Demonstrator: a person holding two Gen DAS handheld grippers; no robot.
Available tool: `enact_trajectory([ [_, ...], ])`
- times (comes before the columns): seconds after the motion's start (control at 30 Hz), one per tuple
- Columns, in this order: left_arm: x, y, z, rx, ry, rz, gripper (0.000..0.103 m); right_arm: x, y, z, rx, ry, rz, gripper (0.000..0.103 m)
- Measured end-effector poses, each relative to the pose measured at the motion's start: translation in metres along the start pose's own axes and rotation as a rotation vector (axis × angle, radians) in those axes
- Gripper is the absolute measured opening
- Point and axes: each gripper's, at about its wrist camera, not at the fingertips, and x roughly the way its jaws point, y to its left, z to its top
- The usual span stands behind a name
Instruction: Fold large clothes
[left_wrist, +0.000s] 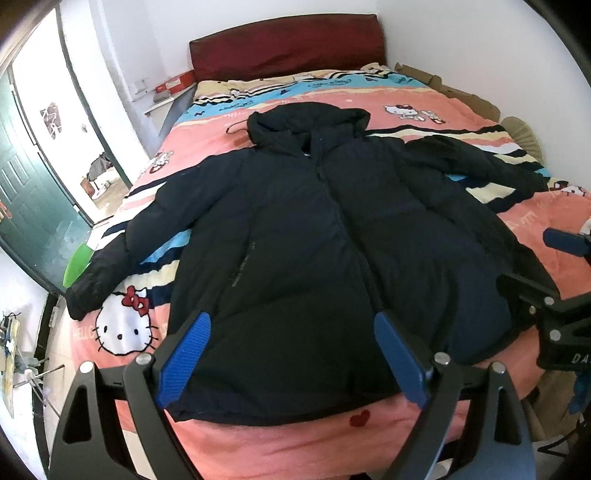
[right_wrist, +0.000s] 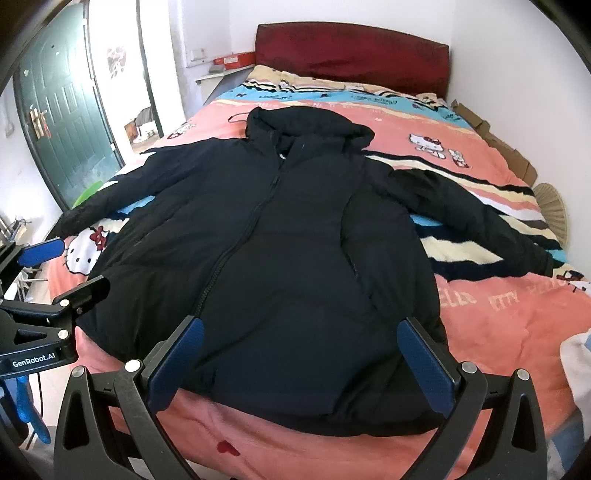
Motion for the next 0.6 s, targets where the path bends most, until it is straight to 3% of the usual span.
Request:
enact_trajectory([
  [0.37, 0.024, 0.013, 0.007, -0.042, 0.007, -0.044, 0.091, 0.021, -0.005, 0.011, 0.003, 0.016, -0.016, 0.103],
  [0.6, 0.053, 0.033, 0.018, -0.098, 0.071, -0.054, 0.091, 0.038, -0.016, 0.018, 0.017, 0.03, -0.029, 0.103],
])
